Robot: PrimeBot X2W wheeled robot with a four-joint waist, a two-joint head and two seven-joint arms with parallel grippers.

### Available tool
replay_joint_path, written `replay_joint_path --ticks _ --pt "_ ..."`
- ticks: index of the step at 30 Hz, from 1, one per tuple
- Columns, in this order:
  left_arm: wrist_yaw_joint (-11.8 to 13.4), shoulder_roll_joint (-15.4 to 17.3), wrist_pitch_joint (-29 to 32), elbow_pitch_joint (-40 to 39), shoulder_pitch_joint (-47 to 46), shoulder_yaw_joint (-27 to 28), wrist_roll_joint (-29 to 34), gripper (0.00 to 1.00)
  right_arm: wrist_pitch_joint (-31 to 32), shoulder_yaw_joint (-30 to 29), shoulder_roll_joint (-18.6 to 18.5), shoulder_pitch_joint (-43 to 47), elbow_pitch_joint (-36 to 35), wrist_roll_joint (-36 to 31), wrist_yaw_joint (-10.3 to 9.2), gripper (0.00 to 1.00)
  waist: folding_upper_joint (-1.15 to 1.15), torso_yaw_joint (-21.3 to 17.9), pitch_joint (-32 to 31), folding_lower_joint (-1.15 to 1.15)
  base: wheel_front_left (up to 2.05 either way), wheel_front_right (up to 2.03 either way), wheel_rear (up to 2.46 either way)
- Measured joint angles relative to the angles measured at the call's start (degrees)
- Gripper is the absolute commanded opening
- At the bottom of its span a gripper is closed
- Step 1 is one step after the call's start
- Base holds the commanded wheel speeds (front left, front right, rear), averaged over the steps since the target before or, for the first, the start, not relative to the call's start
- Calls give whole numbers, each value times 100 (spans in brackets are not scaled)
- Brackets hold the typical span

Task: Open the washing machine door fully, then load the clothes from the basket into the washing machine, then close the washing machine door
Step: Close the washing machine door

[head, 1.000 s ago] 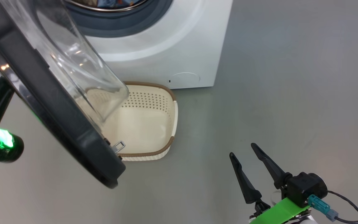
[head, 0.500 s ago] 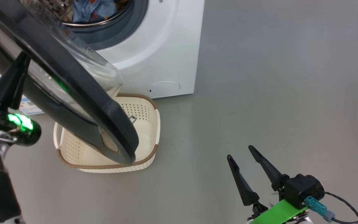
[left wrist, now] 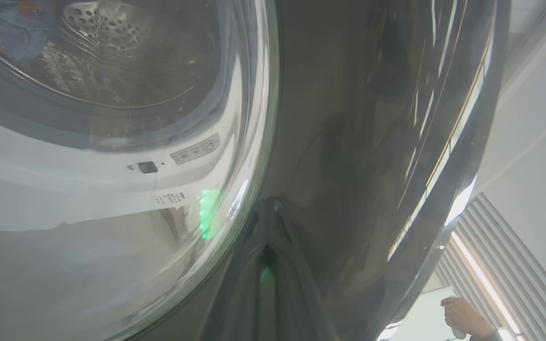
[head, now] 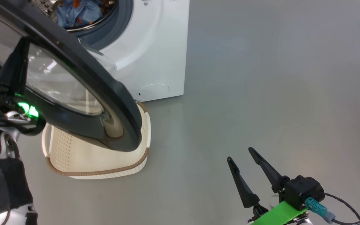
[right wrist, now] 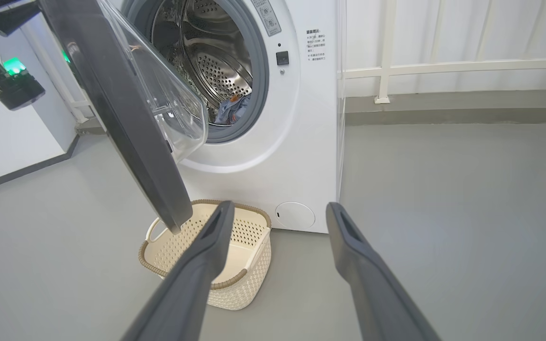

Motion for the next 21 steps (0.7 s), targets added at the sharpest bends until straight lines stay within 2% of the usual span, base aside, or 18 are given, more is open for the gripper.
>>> replay_joint_path --ticks 12,21 --pt "-7 -33 -760 -15 -25 -130 437 0 -42 -5 2 0 45 34 0 100 0 -126 -37 0 0 0 0" --pt "-7 -35 -1001 92 -25 -258 391 0 -43 5 7 -1 92 120 0 100 0 -177 -48 0 0 0 0"
